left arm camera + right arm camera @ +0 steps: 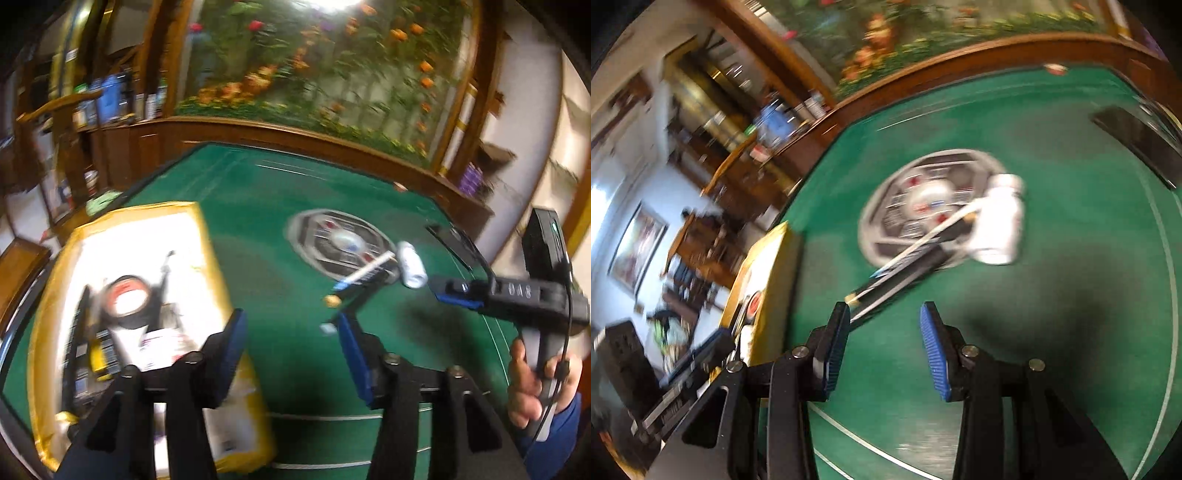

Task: Organize rigid objects
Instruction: 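Grasp the white pen with the left tool while the right tool grasps the tall white bottle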

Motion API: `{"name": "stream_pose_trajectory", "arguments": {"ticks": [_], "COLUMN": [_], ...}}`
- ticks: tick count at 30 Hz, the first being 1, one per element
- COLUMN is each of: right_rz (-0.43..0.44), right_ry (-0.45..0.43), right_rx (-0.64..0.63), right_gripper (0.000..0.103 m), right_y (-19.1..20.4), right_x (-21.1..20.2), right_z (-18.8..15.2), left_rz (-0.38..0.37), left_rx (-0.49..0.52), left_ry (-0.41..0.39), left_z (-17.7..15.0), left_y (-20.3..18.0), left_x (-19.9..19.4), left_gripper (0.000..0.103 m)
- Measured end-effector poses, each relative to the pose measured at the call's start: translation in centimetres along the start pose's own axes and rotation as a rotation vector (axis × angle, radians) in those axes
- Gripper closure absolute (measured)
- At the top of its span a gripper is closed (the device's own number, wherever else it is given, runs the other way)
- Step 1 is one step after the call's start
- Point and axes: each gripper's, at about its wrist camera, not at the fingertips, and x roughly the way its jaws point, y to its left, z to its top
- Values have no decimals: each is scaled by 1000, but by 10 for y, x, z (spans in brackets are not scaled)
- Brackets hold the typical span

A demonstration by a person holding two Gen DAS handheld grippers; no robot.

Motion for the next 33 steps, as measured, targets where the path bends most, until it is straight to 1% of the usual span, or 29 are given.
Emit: {"name": "stream_pose_trajectory", "arguments": {"ticks": [3, 5, 9, 11, 14, 16, 18, 19, 20, 23, 25, 29, 32, 33], "right_rz": [-2, -12, -6, 17, 21, 21, 25, 29, 33, 39, 34, 26, 20, 16], "right_ry": [-43, -63, -47, -33, -40, -44, -43, -42, -42, -45, -54, -70, -85, -90], "right_rx": [83, 121, 186, 209, 219, 223, 229, 234, 238, 246, 253, 275, 291, 294], "right_gripper": [65, 65, 65, 65, 65, 65, 65, 65, 65, 65, 65, 65, 65, 65], "right_y": [-24, -33, -46, -54, -56, -56, -59, -60, -60, -62, -64, -69, -73, -74], "right_x": [-11, -14, -10, -11, -13, -14, -15, -15, -16, -16, -18, -22, -25, -26], "right_z": [7, 10, 10, 8, 7, 7, 9, 9, 9, 10, 11, 12, 13, 12], "left_rz": [-27, -35, -36, -27, -23, -36, -94, -100, -120, -185, -199, -296, -310, -300], "left_rx": [58, 83, 87, 69, 41, 16, -32, -33, -17, -13, 2, 24, 21, 11], "left_ry": [45, 80, 97, 95, 138, 189, 263, 247, 253, 269, 273, 293, 276, 268], "left_z": [5, 10, 32, 43, 58, 62, 57, 55, 51, 36, 25, 1, -4, -1], "left_y": [-27, -41, -55, -54, -47, -43, -35, -35, -38, -49, -60, -86, -92, -90], "left_x": [26, 45, 84, 102, 132, 153, 166, 164, 161, 149, 139, 119, 108, 106], "left_gripper": [42, 42, 42, 42, 42, 42, 43, 43, 44, 44, 44, 44, 44, 44]}}
